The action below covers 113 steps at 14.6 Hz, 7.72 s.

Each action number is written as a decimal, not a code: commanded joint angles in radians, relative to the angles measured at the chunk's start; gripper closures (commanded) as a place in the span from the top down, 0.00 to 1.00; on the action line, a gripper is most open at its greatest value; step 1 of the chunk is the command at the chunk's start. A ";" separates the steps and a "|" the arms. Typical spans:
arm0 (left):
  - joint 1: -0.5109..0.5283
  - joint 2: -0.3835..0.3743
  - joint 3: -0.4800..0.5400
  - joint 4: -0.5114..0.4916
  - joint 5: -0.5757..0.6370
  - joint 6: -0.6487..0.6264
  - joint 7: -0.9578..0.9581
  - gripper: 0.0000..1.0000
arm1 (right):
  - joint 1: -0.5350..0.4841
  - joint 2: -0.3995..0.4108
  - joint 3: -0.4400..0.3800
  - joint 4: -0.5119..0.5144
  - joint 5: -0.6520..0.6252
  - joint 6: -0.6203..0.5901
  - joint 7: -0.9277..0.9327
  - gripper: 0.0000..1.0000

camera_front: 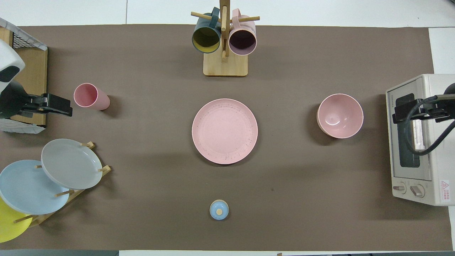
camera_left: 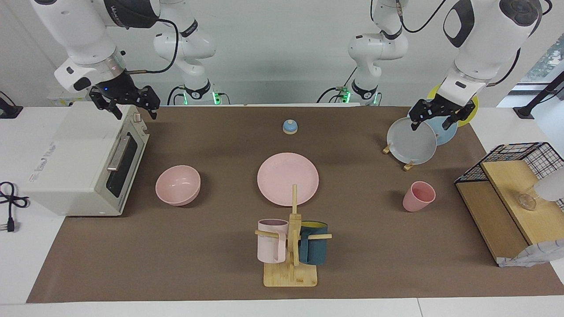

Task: Organize tableware
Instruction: 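Move the right gripper toward the pink bowl, then grasp the pink bowl rim with the right gripper and lift it, then carry the pink bowl with the right gripper over the pink plate, then release the bowl onto the plate and withdraw the right gripper, then reach the left gripper to the small pink cup and grasp it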

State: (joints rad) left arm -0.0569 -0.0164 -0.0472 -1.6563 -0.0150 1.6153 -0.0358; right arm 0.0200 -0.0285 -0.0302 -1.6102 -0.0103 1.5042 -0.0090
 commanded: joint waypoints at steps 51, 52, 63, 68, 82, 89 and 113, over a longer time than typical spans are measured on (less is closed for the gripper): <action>0.008 -0.014 -0.003 -0.011 0.018 0.009 0.014 1.00 | 0.530 0.494 0.036 0.190 -0.123 0.262 0.464 0.00; 0.008 -0.014 -0.003 -0.011 0.018 0.009 0.014 1.00 | 0.558 0.545 0.042 0.266 -0.096 0.257 0.515 0.00; 0.008 -0.014 -0.003 -0.011 0.018 0.011 0.014 1.00 | 0.756 0.831 0.041 0.509 -0.158 0.268 0.790 0.00; 0.008 -0.014 -0.003 -0.011 0.018 0.011 0.014 1.00 | 0.741 0.825 0.052 0.506 -0.172 0.266 0.787 0.00; 0.009 -0.022 -0.003 -0.014 0.018 -0.009 0.013 1.00 | 0.312 0.411 0.053 0.487 -0.071 -0.129 0.275 1.00; 0.009 -0.025 -0.002 -0.016 0.018 -0.044 0.011 1.00 | 0.133 0.175 0.018 0.082 -0.068 -0.061 0.077 1.00; 0.003 0.299 -0.002 -0.077 0.040 0.455 -0.153 0.98 | 0.006 0.033 -0.031 -0.070 -0.017 0.126 0.004 1.00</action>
State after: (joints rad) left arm -0.0565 0.2696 -0.0429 -1.6957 0.0020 1.9976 -0.1892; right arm 0.0395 0.0230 -0.0694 -1.6755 -0.0489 1.6237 0.0276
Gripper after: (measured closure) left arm 0.018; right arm 0.000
